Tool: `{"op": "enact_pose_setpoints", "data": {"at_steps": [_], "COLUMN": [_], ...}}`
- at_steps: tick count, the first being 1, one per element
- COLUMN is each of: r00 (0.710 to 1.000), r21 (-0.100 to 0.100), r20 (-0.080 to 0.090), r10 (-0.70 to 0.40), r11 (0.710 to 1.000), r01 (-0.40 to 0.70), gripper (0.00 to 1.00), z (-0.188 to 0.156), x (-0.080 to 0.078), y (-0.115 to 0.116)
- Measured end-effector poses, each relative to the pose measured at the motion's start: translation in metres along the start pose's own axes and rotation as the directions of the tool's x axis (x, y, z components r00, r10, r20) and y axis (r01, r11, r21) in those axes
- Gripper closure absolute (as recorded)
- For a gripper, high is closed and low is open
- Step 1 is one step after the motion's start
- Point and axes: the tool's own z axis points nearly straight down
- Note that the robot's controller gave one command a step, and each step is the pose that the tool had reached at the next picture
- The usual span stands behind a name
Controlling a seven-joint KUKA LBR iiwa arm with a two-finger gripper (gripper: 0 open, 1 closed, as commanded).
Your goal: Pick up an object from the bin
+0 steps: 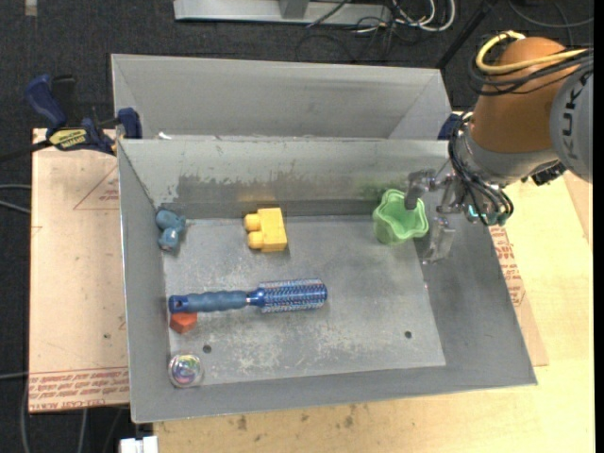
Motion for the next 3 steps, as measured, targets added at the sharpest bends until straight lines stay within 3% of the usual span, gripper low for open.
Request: {"op": "enact_pose_setpoints", "data": {"at_steps": [1, 2, 3], "r00": [0.998, 0.998, 0.992], "r21": [0.002, 0.002, 0.005], "r20": [0.008, 0.009, 0.018], "r10": [-0.058, -0.059, -0.122], "r11": [0.998, 0.998, 0.993], "r01": [0.057, 0.059, 0.122], "gripper": [0.0, 1.0, 1.0], "z": [0.087, 0.088, -0.104], "x": [-0.025, -0.026, 0.001], "y": [-0.009, -0.008, -0.003]}}
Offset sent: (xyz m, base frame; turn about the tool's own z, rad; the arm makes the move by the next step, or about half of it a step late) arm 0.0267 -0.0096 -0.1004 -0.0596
